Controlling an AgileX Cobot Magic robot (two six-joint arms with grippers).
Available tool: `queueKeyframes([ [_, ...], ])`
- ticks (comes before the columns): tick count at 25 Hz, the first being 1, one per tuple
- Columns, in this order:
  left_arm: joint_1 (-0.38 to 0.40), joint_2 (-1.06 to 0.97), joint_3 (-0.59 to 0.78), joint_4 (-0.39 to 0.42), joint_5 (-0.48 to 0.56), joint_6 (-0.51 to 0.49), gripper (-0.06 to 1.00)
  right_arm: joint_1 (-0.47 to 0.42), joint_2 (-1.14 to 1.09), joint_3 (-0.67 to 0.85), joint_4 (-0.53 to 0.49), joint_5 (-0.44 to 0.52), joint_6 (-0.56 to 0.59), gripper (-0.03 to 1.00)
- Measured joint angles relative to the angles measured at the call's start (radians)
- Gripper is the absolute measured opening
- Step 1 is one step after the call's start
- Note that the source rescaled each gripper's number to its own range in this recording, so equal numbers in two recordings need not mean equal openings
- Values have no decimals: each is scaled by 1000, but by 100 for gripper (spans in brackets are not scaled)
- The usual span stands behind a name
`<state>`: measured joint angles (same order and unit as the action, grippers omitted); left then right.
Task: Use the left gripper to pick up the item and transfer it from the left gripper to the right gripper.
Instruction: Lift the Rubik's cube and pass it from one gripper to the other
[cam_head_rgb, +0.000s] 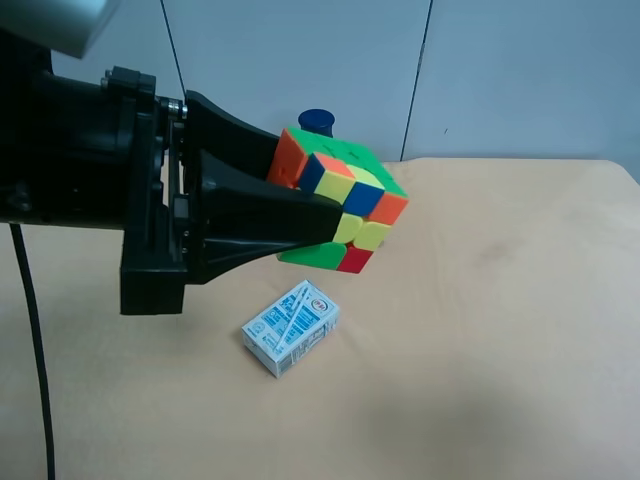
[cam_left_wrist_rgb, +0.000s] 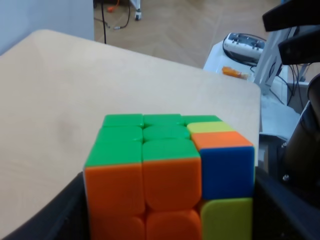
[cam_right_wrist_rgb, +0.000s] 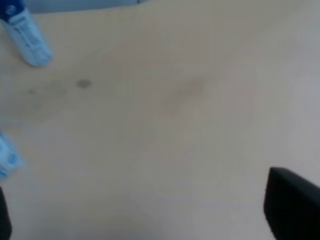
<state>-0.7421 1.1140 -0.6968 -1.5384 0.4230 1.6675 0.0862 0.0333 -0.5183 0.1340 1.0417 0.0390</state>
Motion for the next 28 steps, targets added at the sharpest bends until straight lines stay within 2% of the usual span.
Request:
queueKeyframes([
  [4,0,2,0,-66,19,70,0,0,127,-28,149,-113,53,100],
  [7,0,2,0,-107,22,116,0,0,246,-31,328,-195,11,100],
  [9,0,2,0,-129,22,142,0,0,328,-31,487,-223,-74,100],
  [14,0,2,0,-170,22,211,0,0,508,-31,917,-242,-373,100],
  [18,0,2,0,-173,22,245,0,0,645,-31,1218,-186,-606,100],
  [21,0,2,0,-174,22,249,0,0,745,-31,1376,-104,-731,100],
  [24,0,2,0,-174,22,250,0,0,842,-31,1472,-26,-814,100],
  [28,0,2,0,-175,22,250,0,0,955,-31,1552,76,-890,100],
])
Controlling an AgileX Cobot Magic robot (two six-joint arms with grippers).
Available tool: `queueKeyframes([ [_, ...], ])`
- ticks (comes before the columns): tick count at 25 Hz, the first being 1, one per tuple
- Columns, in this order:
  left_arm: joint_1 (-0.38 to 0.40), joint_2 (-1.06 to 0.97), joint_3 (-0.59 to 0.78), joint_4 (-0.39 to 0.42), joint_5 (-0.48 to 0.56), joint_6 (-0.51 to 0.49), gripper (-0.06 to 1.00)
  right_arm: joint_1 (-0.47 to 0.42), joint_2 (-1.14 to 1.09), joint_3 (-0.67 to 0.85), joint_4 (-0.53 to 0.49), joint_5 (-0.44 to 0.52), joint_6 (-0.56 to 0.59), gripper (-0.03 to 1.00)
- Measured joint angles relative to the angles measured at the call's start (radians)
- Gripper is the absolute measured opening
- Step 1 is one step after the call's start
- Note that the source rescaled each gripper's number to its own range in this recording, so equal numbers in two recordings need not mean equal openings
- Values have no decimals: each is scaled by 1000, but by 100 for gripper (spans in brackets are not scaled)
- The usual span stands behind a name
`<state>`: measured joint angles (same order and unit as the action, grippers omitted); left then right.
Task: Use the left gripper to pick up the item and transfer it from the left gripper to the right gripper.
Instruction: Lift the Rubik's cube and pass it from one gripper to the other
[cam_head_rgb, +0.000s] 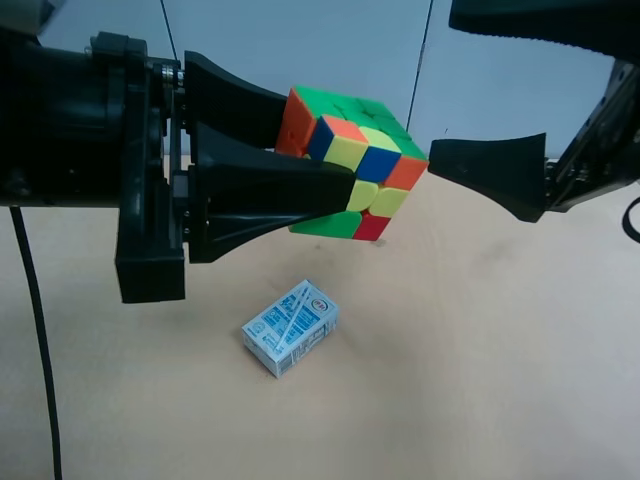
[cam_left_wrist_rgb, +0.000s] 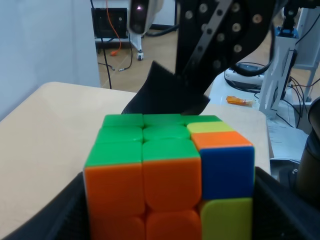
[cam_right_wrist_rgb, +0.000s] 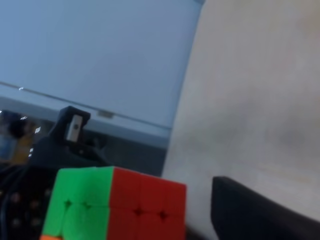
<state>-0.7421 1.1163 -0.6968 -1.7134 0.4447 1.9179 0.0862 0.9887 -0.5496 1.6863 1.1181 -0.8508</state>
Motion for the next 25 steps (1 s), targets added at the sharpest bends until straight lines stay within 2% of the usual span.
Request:
queueKeyframes([
  [4,0,0,0,0,0,1,0,0,97,0,41,72,-48,100],
  [9,0,0,0,-3,2,16,0,0,181,0,41,75,-67,100],
  [18,0,0,0,-6,9,19,0,4,206,0,41,76,-70,100],
  [25,0,0,0,-6,24,19,0,139,206,0,43,76,-64,100],
])
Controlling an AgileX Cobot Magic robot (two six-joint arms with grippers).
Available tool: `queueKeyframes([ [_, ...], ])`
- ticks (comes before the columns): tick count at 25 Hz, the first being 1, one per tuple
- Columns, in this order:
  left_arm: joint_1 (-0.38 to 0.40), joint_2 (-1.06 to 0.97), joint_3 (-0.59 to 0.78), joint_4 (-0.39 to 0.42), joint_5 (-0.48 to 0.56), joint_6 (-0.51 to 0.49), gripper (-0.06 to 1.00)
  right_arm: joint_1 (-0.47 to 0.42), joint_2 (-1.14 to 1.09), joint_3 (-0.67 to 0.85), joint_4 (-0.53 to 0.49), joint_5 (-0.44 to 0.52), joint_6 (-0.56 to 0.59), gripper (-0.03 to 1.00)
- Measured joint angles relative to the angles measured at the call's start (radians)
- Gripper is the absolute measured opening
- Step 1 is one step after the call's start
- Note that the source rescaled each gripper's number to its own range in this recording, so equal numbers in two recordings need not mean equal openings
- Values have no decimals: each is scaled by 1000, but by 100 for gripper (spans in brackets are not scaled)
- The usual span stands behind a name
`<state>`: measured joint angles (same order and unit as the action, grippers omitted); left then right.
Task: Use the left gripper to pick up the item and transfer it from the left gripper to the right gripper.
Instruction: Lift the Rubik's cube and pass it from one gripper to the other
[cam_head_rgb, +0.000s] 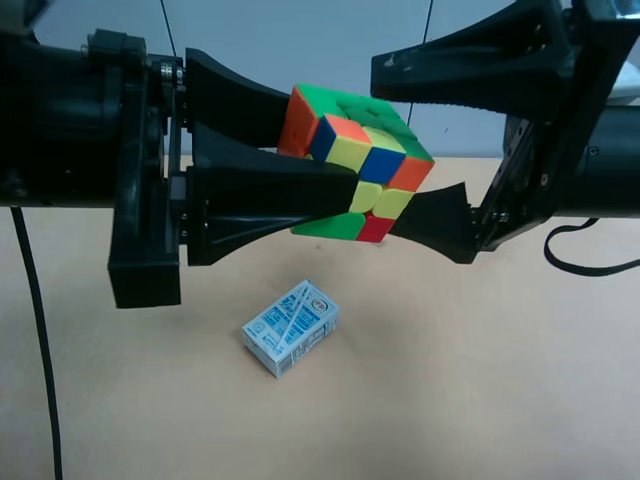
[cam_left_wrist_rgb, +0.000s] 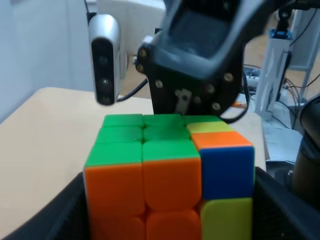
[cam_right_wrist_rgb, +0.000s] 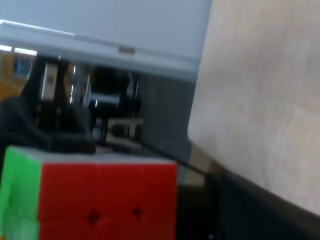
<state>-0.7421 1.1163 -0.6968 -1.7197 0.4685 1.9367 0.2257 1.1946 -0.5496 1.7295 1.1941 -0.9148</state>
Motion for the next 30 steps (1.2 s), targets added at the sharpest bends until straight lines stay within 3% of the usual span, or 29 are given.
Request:
queueKeyframes([
  [15,0,0,0,0,102,0,0,33,0,0,0,4,25,100],
  [28,0,0,0,0,127,0,0,102,0,0,2,6,35,100],
  [30,0,0,0,0,127,0,0,102,0,0,2,7,36,96],
])
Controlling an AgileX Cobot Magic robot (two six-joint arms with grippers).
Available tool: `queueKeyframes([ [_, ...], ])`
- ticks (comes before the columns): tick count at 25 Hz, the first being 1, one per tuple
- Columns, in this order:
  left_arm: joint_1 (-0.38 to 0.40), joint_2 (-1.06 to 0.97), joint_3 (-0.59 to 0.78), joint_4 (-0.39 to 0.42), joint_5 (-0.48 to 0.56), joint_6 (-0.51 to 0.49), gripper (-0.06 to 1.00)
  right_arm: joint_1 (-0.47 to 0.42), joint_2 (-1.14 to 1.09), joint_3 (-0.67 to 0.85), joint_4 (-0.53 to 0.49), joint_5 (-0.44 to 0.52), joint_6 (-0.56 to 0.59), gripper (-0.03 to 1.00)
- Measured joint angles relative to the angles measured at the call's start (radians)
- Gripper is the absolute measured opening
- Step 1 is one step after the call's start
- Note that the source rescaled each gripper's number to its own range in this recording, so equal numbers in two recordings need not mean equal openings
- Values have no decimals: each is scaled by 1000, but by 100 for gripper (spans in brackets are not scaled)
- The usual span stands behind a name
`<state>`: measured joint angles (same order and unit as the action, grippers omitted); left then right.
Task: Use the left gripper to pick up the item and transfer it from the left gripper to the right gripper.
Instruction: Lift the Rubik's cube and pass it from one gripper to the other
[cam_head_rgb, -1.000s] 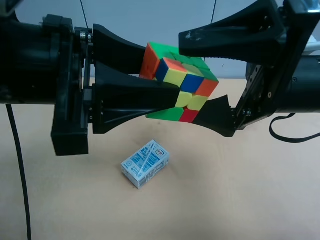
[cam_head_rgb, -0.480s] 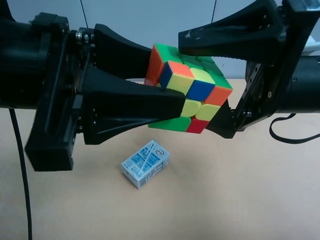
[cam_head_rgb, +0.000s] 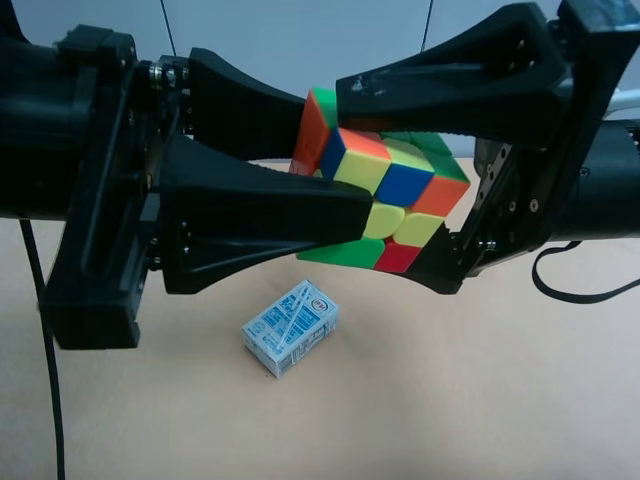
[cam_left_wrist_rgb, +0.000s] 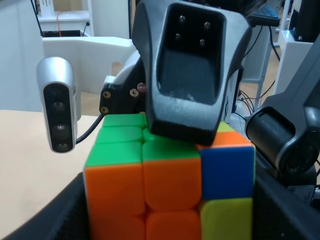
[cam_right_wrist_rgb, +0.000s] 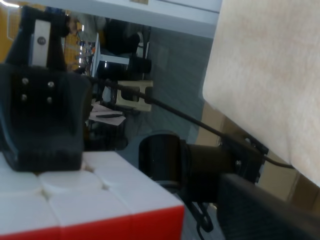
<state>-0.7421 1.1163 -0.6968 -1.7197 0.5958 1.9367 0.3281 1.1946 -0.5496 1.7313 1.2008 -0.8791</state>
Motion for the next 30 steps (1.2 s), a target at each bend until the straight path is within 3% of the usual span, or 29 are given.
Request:
queueKeyframes([
  [6,0,0,0,2,-4,0,0,0,0,-2,17,13,2,56],
  [10,0,0,0,15,-7,5,0,0,0,-3,32,17,10,12],
  [26,0,0,0,16,-23,31,2,0,0,-3,37,-1,10,10],
  [27,0,0,0,13,-18,48,13,0,0,-3,37,-1,10,8],
  [28,0,0,-1,7,-9,58,30,0,0,-3,35,0,10,2],
  [30,0,0,-1,1,-1,64,73,0,1,-3,9,-1,11,0],
])
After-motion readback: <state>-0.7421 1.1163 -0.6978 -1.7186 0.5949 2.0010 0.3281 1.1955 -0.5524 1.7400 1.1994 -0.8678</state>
